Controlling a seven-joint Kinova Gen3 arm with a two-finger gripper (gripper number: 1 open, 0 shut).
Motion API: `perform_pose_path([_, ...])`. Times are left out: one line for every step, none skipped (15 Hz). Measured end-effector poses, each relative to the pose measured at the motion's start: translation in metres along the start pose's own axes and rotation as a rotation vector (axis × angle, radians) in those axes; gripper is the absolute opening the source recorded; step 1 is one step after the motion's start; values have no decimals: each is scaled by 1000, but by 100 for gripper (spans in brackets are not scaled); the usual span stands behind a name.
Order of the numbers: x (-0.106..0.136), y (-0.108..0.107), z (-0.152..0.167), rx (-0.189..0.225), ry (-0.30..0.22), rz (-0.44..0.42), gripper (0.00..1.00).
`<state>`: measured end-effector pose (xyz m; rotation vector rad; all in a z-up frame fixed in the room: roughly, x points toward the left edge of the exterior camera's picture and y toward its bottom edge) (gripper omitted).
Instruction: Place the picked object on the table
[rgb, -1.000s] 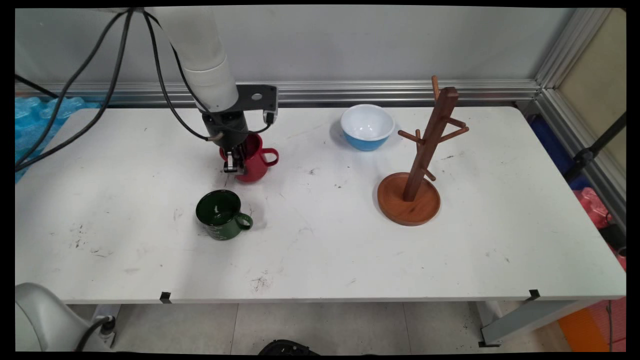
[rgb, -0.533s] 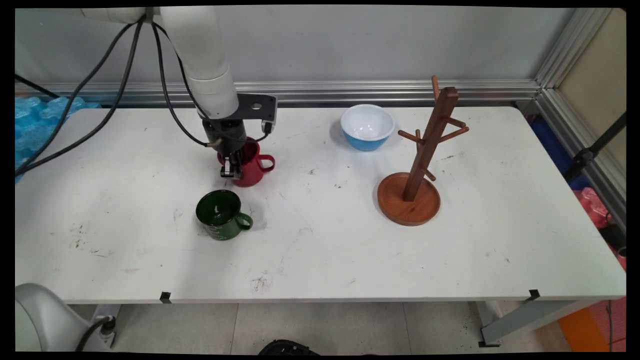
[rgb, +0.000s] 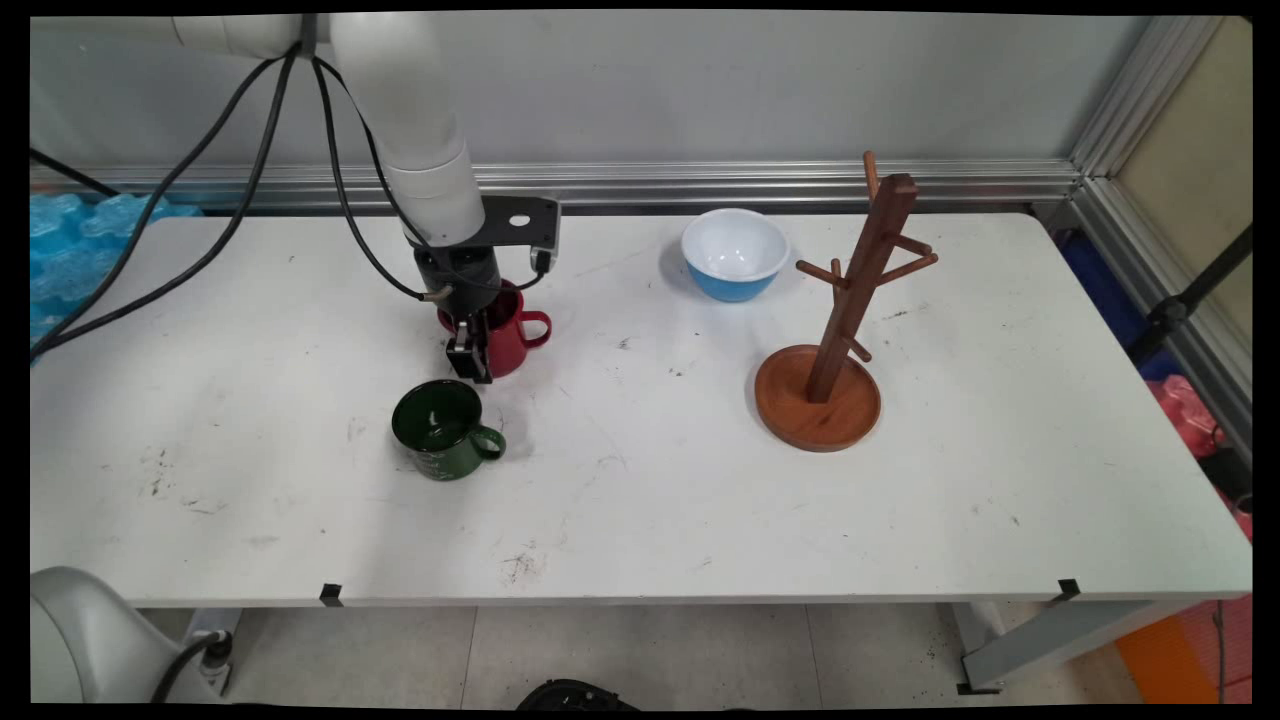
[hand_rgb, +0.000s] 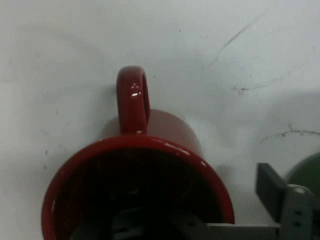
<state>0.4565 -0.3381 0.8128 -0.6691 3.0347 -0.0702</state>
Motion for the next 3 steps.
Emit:
perform_pose_path([0, 0, 1, 1, 3, 0, 100])
perform_pose_path([1, 0, 0, 2, 8, 3, 100])
perform_pose_path([2, 0, -1, 3, 14, 7, 100])
